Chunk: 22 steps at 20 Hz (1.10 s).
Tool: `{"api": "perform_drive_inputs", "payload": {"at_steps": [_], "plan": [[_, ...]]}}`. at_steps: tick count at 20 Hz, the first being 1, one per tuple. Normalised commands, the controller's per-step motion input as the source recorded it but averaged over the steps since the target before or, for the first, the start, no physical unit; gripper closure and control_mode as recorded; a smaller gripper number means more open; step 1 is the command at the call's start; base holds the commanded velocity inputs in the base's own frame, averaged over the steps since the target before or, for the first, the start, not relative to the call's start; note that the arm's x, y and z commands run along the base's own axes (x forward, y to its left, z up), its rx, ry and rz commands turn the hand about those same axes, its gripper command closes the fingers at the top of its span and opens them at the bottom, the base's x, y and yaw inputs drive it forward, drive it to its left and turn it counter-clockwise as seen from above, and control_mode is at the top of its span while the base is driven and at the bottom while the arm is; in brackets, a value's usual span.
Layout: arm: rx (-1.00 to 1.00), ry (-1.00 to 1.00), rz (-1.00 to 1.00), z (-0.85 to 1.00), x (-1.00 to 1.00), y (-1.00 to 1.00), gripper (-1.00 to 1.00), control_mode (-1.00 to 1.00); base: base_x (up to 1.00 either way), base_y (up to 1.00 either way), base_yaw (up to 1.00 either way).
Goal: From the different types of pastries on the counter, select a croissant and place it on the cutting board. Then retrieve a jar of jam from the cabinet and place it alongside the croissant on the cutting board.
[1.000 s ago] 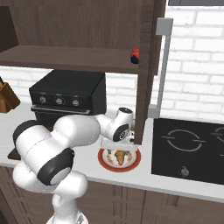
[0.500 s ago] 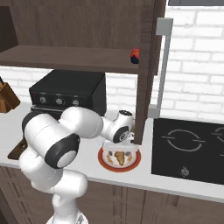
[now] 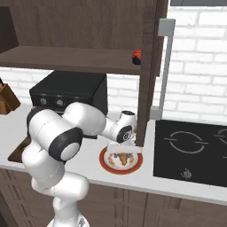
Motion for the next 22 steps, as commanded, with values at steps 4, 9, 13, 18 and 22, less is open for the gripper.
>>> {"api": "perform_drive_inputs", "payload": {"at_steps": [4,9,13,18,22], "plan": [[-0.09,-0.12,0.03,0.53,-0.05,0.59,1.00,-1.00,0.00,0.00,0.00],[-0.13,-0.12,0.12,0.66,-0.23,0.99,1.00,-1.00,0.00,0.00,0.00],[-0.10,0.00,0.14,0.38,-0.21,1.00,1.00,-1.00,0.00,0.00,0.00],[0.00,0.00,0.24,0.30,-0.13,0.99,1.00,-1.00,0.00,0.00,0.00],[-0.05,0.02,0.28,0.15,-0.08,0.74,1.00,-1.00,0.00,0.00,0.00]]}}
